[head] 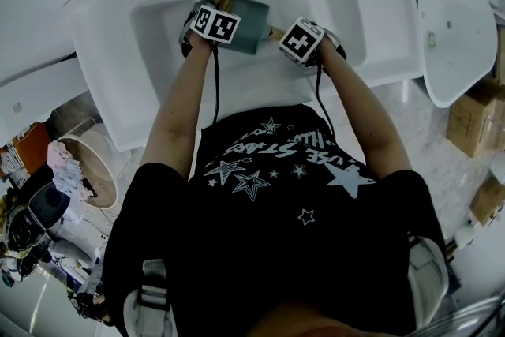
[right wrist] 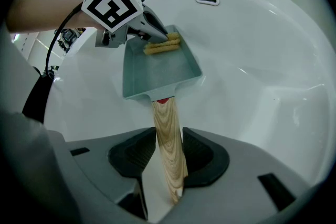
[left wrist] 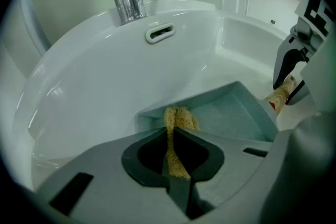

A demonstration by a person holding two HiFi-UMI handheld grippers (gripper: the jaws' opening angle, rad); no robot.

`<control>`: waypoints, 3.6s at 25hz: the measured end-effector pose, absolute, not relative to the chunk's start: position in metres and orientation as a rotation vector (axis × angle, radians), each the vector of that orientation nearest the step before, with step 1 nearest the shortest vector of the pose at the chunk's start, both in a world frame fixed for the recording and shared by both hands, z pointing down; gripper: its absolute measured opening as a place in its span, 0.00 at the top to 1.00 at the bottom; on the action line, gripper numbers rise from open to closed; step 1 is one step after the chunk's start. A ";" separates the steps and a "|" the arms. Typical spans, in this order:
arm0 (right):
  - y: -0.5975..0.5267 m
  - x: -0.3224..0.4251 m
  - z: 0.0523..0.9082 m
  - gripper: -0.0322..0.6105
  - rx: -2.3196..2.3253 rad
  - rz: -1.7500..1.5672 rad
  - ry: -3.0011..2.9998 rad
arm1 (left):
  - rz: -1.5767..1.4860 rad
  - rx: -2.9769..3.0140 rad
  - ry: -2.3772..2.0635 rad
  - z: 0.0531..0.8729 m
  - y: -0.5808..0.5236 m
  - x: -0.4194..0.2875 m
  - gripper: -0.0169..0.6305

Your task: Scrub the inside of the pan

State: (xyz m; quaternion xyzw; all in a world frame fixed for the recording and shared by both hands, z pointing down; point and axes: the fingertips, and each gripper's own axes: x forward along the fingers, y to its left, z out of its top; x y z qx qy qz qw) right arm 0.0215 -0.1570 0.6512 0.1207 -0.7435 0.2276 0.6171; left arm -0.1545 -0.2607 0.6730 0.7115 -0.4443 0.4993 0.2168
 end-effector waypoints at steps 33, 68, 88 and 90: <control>-0.162 0.028 0.637 0.70 0.385 0.521 -1.769 | 1.234 1.818 -1.419 0.646 -0.251 -0.173 0.91; -0.153 0.082 0.508 0.94 0.778 0.261 -2.201 | 0.585 1.833 -1.651 0.510 -0.121 -0.093 0.91; -0.125 0.066 0.485 0.94 0.865 0.297 -2.228 | 0.447 1.914 -1.634 0.477 -0.088 -0.104 0.91; -0.115 0.065 0.480 0.94 0.871 0.293 -2.231 | 0.441 1.926 -1.627 0.473 -0.080 -0.104 0.91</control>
